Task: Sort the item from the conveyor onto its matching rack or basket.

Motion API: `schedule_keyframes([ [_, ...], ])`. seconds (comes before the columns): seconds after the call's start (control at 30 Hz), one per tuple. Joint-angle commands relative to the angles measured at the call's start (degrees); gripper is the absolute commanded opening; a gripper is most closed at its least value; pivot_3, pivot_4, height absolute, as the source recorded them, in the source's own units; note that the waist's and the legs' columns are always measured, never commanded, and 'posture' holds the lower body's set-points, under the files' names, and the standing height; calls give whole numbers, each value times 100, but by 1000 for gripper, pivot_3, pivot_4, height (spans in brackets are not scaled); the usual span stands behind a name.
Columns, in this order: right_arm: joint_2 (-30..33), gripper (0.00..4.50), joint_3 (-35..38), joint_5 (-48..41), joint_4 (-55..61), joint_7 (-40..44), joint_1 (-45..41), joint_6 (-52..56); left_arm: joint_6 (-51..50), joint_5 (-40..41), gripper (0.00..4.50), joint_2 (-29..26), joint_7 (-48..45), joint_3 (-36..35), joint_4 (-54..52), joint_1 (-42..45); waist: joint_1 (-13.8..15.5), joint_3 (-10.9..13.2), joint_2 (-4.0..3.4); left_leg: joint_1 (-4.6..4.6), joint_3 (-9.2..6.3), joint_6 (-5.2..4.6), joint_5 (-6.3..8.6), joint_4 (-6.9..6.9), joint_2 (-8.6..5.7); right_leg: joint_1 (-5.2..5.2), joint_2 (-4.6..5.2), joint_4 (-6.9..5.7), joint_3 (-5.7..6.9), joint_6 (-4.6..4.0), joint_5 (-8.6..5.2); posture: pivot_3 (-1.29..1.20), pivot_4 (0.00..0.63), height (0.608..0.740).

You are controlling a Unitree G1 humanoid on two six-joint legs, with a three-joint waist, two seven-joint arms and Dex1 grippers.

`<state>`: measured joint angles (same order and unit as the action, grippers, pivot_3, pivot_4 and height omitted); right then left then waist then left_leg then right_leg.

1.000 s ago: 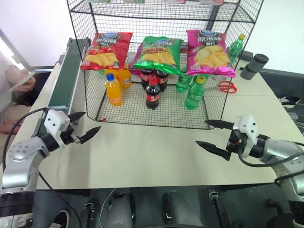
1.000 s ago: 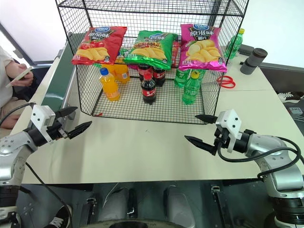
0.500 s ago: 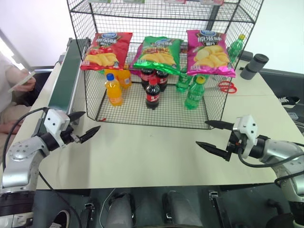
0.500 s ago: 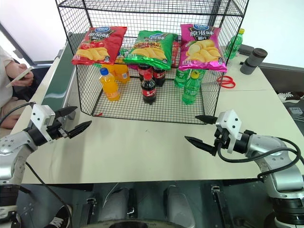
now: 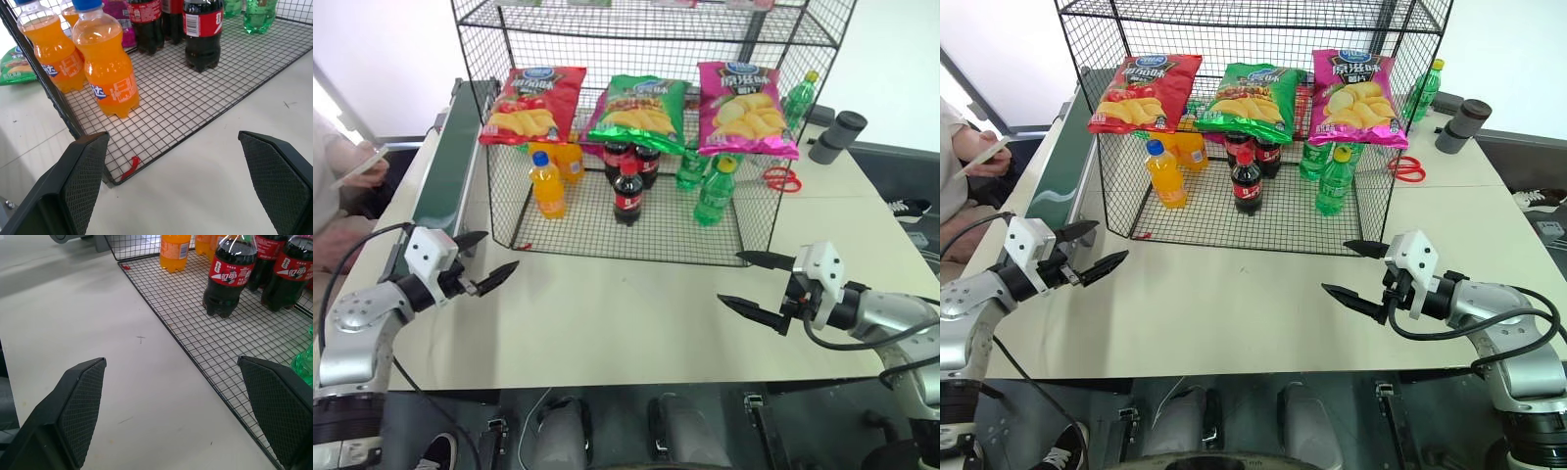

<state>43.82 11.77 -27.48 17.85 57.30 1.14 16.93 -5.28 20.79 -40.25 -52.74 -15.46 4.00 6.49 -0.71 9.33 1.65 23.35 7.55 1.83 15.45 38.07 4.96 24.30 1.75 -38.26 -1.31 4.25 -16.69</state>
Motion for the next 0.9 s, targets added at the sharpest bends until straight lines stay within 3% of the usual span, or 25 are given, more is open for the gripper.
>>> schedule_keyframes([
  [0.03,1,4483,116,-21,123,-8,4,-152,143,-27,4500,-27,-6,11,-76,105,1,0,0,0,0,0,0,1,0,-1,0,0,0,0,0,0,150,740],
  [0.9,-27,4483,159,158,66,-224,121,-503,528,-189,4500,144,-14,360,529,667,3,-1,0,-1,0,1,0,5,0,-2,-2,-6,0,3,2,0,150,740],
])
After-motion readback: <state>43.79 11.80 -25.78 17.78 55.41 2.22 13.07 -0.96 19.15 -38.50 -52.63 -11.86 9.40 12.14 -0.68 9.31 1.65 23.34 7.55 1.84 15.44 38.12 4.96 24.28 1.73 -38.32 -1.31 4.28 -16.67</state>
